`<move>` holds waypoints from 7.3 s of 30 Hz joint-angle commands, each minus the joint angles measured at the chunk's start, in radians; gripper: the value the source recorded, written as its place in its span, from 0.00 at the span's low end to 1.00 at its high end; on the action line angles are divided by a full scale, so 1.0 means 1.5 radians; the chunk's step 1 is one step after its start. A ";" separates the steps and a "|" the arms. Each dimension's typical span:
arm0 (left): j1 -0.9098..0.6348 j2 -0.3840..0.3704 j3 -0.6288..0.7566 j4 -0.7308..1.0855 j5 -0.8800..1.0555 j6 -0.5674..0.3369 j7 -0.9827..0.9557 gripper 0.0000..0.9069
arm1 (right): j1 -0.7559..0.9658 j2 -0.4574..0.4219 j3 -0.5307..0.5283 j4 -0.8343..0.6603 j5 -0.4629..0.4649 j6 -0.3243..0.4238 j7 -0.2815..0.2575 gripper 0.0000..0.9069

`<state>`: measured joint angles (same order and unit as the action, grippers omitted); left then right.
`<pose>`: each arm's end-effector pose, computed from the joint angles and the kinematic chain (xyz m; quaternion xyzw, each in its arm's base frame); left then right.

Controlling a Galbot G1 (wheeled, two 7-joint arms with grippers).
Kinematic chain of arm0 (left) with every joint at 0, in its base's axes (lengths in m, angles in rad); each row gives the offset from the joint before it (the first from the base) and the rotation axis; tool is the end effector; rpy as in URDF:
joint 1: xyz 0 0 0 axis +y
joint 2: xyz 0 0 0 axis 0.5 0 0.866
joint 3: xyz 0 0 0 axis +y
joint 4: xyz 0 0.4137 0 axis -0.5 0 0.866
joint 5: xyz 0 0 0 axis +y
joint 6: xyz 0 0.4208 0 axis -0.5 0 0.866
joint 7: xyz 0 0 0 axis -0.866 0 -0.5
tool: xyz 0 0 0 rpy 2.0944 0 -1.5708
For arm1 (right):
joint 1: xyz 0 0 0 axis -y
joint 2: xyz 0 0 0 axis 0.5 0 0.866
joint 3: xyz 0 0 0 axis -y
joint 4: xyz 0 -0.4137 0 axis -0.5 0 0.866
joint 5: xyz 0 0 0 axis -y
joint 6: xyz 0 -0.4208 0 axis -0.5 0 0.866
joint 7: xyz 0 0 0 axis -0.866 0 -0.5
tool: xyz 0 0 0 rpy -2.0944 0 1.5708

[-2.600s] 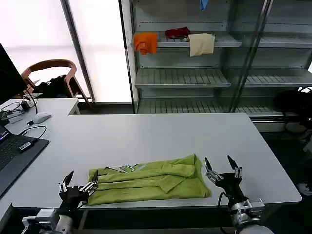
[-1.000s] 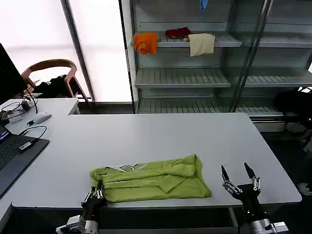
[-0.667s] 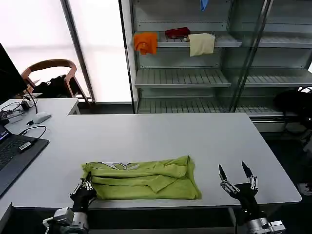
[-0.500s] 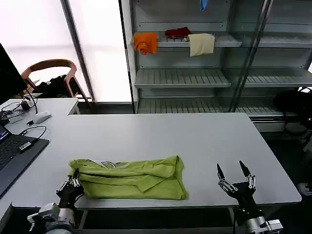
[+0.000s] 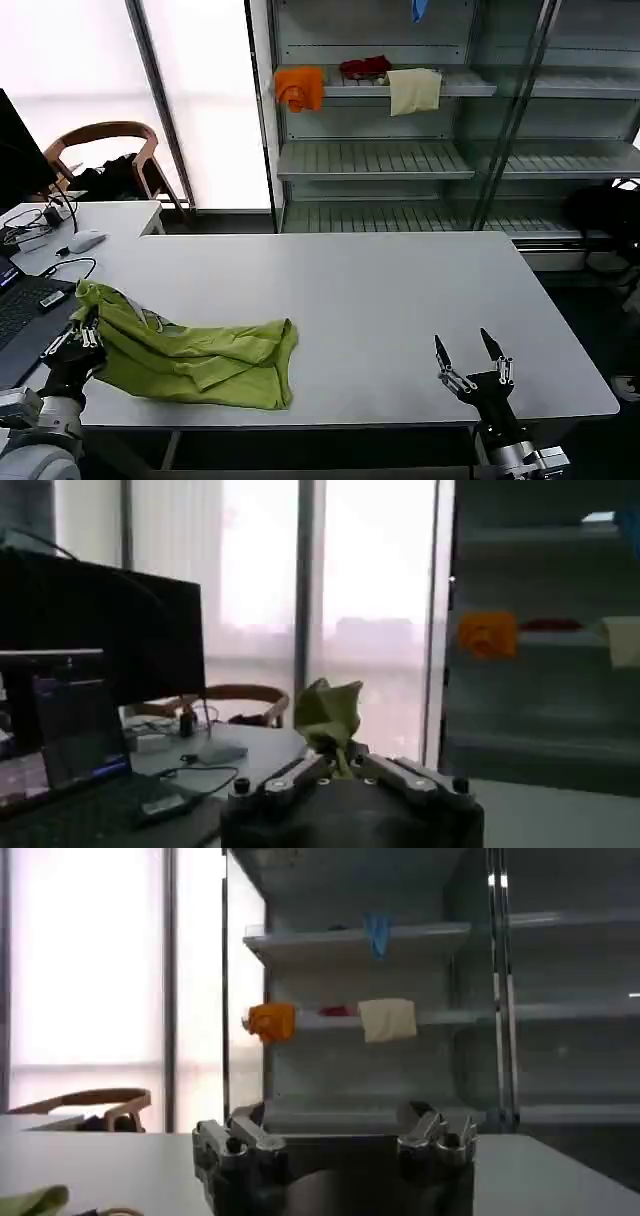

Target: Fold and organize the clothes.

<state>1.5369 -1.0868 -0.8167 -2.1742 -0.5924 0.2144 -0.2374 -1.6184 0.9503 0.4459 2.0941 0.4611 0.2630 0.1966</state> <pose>0.2418 0.1700 -0.2515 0.0890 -0.9957 0.0093 0.0233 0.2073 -0.0953 -0.3495 -0.0808 0.9953 0.0109 0.0513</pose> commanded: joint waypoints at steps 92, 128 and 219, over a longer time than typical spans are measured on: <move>-0.032 -0.079 0.127 0.133 -0.043 0.083 0.120 1.00 | 0.029 0.002 -0.043 -0.005 -0.020 -0.016 -0.006 1.00; -0.018 0.036 0.062 0.062 -0.043 0.014 0.115 0.00 | 0.055 0.002 -0.063 -0.005 -0.018 -0.023 -0.005 1.00; -0.015 0.001 0.234 -0.125 0.254 0.081 0.078 1.00 | 0.550 0.164 -0.403 -0.204 -0.029 -0.519 0.007 1.00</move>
<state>1.3508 -1.0639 -0.3614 -2.2893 -0.2317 0.3326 -0.1535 -1.0195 1.1217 0.0074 1.8926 0.4617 -0.2370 0.1559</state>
